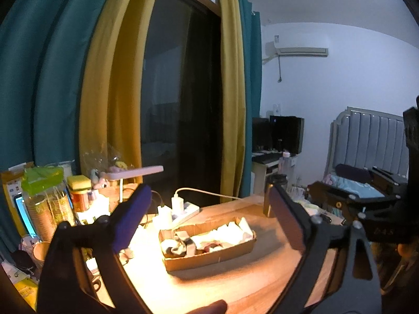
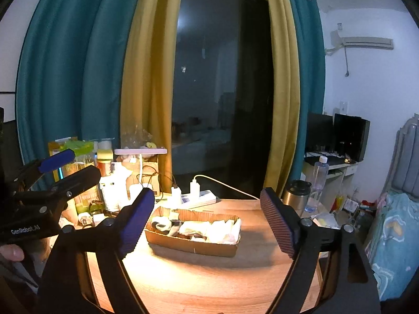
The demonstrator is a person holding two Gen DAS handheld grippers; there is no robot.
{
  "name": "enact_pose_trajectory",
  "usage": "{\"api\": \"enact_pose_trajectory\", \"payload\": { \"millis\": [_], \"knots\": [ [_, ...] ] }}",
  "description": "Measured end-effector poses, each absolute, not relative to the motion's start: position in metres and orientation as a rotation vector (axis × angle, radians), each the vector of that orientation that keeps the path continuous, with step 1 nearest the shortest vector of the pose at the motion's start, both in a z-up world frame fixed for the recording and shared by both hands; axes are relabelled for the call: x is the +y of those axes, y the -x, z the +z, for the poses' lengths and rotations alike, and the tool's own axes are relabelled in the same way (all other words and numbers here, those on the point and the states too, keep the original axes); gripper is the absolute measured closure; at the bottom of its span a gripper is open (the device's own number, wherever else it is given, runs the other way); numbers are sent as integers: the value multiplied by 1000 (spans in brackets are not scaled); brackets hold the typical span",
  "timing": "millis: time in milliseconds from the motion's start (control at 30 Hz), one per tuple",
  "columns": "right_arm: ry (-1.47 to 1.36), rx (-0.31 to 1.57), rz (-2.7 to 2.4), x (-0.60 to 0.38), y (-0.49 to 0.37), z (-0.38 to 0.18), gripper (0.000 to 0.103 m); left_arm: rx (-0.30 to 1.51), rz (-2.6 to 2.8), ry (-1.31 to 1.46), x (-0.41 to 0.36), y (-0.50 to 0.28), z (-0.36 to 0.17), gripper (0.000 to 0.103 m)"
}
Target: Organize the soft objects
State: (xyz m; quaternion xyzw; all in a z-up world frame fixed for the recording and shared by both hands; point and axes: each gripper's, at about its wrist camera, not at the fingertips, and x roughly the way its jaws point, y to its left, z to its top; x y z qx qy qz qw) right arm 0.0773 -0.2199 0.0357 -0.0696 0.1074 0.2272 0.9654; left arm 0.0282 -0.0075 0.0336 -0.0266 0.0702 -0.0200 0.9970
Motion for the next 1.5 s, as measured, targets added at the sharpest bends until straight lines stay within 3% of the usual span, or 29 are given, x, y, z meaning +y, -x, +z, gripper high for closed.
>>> {"api": "enact_pose_trajectory", "payload": {
  "millis": [1500],
  "knots": [
    [137,214,436,-230,-78,33,17,133,39,26,-25,-22,35,7]
  ]
}}
